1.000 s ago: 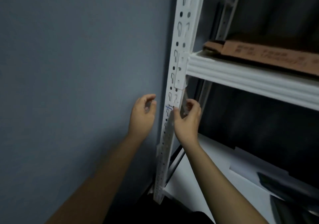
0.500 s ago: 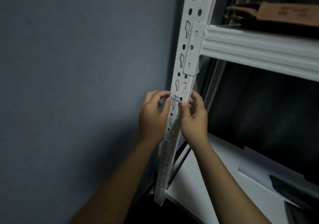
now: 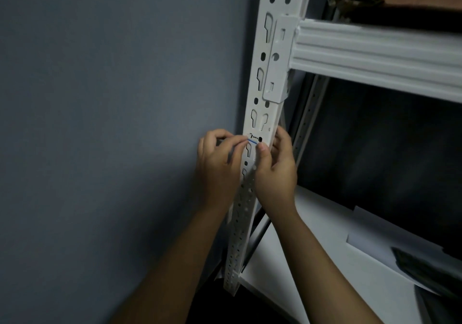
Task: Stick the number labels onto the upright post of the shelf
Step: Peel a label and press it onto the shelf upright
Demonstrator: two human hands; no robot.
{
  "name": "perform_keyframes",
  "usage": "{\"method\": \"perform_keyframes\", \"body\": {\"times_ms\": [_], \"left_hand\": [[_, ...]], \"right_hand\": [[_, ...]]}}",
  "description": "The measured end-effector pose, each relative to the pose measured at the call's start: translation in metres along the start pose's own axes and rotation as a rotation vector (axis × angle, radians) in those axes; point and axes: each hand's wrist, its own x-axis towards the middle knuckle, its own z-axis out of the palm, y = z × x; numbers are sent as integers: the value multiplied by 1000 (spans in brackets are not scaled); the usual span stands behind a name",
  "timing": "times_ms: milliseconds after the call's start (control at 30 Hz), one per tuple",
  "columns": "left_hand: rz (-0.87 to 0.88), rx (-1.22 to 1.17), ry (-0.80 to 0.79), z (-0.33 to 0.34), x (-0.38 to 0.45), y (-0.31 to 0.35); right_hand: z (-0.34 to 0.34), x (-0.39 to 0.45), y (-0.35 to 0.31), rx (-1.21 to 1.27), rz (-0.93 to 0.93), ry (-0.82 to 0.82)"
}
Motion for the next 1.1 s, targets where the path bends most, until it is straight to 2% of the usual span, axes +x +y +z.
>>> {"method": "perform_keyframes", "body": {"times_ms": [100,233,267,467,533,633,767,1100], "left_hand": [[-4,-7,-36,-4,5,4],[277,244,-196,-16,-1,-4],[261,258,-209,-19,-6,-9],[-238,-185,-159,-9,-3,9],[-408,-347,-207,-3,6,14],[-580,-505,-370,2,17,11],[-675,-671,-440,3,20,15],[-754,-856,-585,3,22,15]], "right_hand": [[2,-2,0,-40,-4,21],[2,-2,-1,-64,14,17],[1,-3,-2,-62,19,9],[1,-3,-1,-16,6,16],[0,-2,0,-1,12,4],[-1,-1,-1,13,-1,-8],[-3,1,2,-1,-21,-15],[0,3,12,-11,-52,-26]]}}
